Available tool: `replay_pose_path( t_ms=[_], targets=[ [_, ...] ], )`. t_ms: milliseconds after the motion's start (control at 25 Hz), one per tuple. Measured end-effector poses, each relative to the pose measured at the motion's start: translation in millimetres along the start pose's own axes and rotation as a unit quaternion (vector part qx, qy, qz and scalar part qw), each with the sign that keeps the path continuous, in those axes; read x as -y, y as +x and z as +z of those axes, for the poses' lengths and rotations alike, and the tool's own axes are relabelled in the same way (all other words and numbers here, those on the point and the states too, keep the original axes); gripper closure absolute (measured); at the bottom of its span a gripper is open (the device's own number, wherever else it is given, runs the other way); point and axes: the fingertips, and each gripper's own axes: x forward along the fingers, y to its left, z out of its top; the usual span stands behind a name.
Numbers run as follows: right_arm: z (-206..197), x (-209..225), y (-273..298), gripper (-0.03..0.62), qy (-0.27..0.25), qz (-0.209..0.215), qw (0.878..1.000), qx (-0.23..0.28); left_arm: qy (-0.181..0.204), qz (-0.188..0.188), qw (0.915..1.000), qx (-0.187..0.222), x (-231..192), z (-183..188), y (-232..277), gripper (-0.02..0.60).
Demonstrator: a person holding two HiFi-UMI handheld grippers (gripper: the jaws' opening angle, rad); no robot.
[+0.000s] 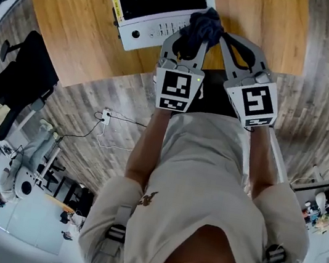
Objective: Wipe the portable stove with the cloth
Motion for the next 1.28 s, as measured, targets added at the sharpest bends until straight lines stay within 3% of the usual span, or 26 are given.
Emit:
replay_pose_path(
  t_ms=[520,1280],
  targets=[
    [0,-14,10,0.572,-0.003,0.002,1.000,-0.015,-0.009,0.001,0.9999,-0.005,-19,-8,-6,0.468],
    [12,-52,40,0.572,0.020,-0.032,0.999,-0.019,0.008,-0.042,0.9987,-0.027,-57,-25,-32,0.468]
  ],
)
